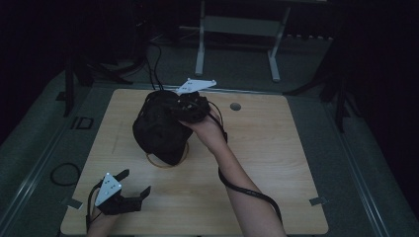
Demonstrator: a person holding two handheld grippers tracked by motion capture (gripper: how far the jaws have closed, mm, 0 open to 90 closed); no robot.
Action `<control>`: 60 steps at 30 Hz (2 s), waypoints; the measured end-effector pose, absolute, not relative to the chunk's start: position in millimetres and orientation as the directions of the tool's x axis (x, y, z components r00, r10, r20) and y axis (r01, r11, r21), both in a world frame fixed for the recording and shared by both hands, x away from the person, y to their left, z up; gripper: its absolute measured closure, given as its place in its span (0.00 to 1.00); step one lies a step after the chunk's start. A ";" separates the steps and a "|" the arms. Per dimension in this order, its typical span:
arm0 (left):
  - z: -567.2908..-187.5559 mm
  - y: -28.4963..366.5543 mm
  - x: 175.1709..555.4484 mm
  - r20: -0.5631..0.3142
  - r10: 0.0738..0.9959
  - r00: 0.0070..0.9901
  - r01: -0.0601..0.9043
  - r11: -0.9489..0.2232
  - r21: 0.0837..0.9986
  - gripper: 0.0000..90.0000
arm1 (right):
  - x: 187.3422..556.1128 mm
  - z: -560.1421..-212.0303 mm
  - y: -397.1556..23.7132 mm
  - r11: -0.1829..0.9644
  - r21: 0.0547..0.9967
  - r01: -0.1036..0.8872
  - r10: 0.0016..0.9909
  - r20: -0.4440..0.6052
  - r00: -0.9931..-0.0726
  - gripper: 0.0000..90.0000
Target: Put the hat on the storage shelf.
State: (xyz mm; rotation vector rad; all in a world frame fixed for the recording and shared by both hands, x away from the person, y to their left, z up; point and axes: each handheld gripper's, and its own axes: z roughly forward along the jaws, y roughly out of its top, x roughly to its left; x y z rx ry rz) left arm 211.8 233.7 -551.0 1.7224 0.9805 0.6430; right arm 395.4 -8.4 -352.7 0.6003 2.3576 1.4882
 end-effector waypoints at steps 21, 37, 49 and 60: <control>-550.0 233.7 211.0 -0.046 0.849 0.526 0.310 -0.142 0.940 0.04 | 388.7 -345.7 -17.2 0.355 0.918 0.176 0.464 -0.010 -0.886 0.49; -551.3 234.2 211.3 -0.049 0.846 0.530 0.316 -0.143 0.938 0.04 | 377.5 -363.3 -37.9 0.346 0.927 0.148 0.392 0.001 -0.920 0.16; -550.9 233.1 210.8 -0.048 0.844 0.534 0.313 -0.145 0.939 0.04 | 370.2 -381.9 -59.8 0.367 0.922 0.121 0.421 -0.048 -0.906 0.15; -552.8 236.7 212.7 -0.042 0.851 0.524 0.317 -0.149 0.937 0.04 | 356.7 -398.7 -76.6 0.351 0.928 0.125 0.425 -0.039 -0.904 0.15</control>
